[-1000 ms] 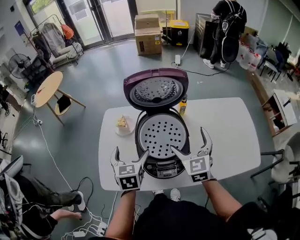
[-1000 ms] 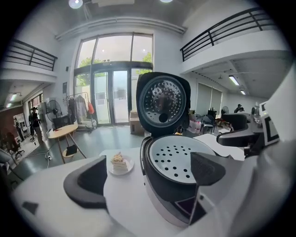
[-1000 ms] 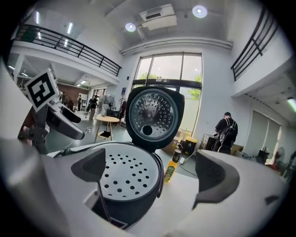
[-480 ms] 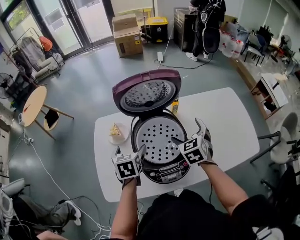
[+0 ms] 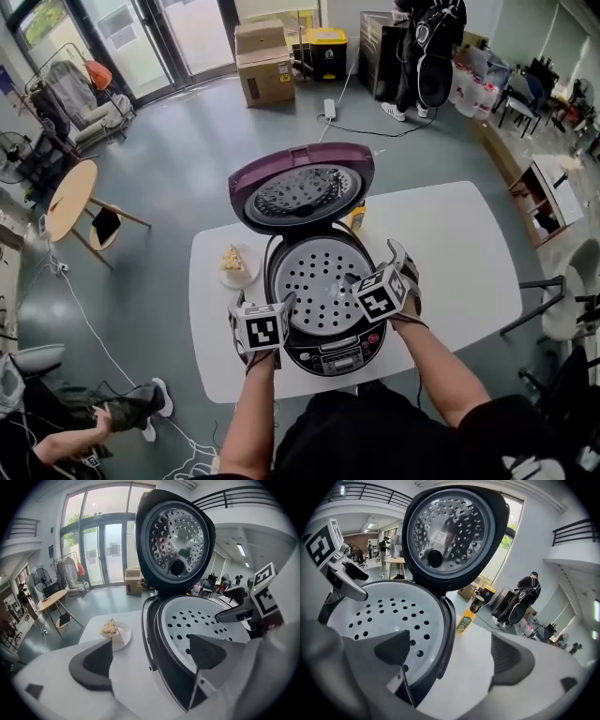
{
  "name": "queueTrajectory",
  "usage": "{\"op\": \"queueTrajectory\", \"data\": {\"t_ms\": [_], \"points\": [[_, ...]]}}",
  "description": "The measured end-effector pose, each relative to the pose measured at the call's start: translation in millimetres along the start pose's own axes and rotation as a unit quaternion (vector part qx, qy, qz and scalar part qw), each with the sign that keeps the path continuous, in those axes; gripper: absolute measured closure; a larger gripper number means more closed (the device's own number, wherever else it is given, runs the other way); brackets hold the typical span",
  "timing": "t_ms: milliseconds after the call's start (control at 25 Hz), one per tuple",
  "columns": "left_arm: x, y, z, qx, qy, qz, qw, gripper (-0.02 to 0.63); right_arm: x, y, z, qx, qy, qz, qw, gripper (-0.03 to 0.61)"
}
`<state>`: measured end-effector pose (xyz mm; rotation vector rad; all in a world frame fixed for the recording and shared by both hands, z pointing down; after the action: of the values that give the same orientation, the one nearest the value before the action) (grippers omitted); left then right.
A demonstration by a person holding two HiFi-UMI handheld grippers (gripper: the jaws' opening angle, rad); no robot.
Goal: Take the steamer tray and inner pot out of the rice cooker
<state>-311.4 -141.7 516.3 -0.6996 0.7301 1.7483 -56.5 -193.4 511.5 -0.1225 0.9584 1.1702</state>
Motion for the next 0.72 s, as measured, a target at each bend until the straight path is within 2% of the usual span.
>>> {"op": "queueTrajectory", "data": {"t_ms": [200, 280, 600, 720], "points": [[-6, 0, 1, 0.005, 0.005, -0.011, 0.9999, 0.114, -8, -4, 5, 0.003, 0.002, -0.005, 1.0, 0.124], [-7, -1, 1, 0.002, 0.006, -0.017, 0.9998, 0.115, -10, -3, 7, 0.008, 0.003, -0.014, 1.0, 0.143], [-8, -4, -9, -0.042, 0.015, -0.031, 0.9985, 0.124, -13, 4, 6, 0.023, -0.003, -0.028, 0.999, 0.248], [-11, -4, -9, -0.048, 0.018, -0.03, 0.9983, 0.153, -14, 8, 4, 0.04, -0.02, -0.02, 0.999, 0.3]]}}
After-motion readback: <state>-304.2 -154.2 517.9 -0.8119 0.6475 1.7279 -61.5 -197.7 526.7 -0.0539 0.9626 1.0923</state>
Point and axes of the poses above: the fingertips, and each gripper's own axes: x backward along the fingers, y to its left, z out of its underside, the point moved 7 cm from there along x, backward along the fingers, and after that the axes turned 7 degrees about z, right-handed, at the moved point
